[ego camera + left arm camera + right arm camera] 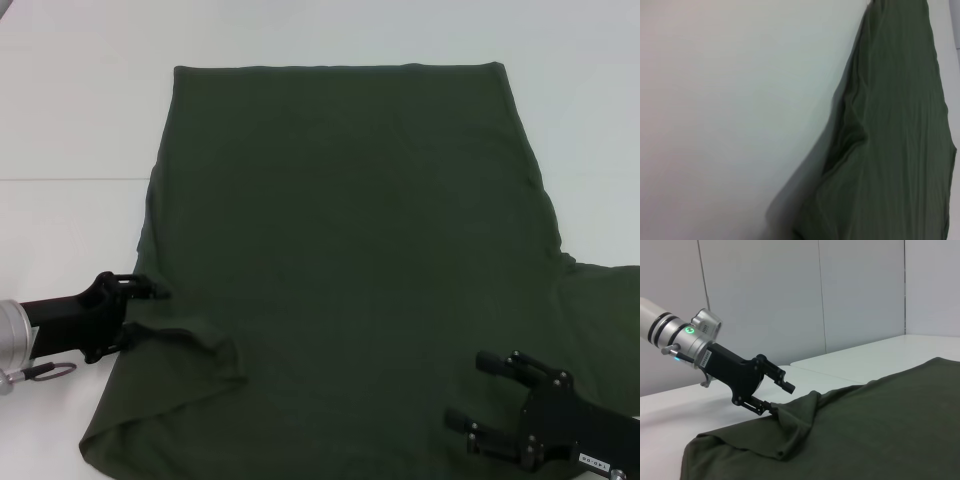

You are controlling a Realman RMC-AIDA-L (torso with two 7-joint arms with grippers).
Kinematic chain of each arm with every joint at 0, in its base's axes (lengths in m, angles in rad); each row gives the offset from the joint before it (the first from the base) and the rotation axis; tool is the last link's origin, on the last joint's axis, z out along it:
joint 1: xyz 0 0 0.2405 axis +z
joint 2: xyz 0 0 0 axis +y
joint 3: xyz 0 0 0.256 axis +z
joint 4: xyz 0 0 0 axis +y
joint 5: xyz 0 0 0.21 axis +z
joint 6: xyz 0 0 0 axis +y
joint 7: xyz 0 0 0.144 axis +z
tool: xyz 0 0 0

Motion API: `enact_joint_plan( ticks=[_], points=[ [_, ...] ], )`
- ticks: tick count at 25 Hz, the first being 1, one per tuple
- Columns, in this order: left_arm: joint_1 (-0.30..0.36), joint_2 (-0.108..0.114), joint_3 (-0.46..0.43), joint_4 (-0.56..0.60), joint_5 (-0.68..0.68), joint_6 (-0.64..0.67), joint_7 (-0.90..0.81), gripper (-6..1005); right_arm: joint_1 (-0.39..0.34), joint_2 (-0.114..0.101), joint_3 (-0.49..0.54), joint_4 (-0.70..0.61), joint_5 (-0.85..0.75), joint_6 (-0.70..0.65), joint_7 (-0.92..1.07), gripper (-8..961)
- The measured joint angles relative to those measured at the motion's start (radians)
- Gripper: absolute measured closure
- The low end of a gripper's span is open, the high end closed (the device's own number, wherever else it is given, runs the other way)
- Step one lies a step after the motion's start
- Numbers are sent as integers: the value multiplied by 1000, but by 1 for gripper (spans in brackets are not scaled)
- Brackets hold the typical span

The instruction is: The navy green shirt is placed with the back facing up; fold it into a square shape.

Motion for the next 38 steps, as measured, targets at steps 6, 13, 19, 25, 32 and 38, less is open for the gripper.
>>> enact_joint_plan(
  ticks=[6, 13, 19, 25, 32, 38],
  points=[
    [-1, -4, 0, 0, -1, -12, 0, 535, 0, 0, 0, 0, 0, 2, 0, 68],
    [-12, -13, 1, 0, -15, -26, 17, 655, 1, 0, 0, 0, 0, 3, 0, 68],
    [-31, -20, 6, 0, -28, -28, 40, 636, 2, 0, 0, 0, 0, 3, 0, 68],
    [-64, -26, 8, 0, -28, -46, 79, 617, 2, 0, 0, 0, 0, 3, 0, 69],
    [-115, -51, 7, 0, -28, -77, 129, 595, 2, 1, 0, 0, 0, 3, 0, 69],
    [-136, -66, 6, 0, -40, -73, 177, 575, 2, 1, 0, 0, 0, 2, 0, 69]
  ],
)
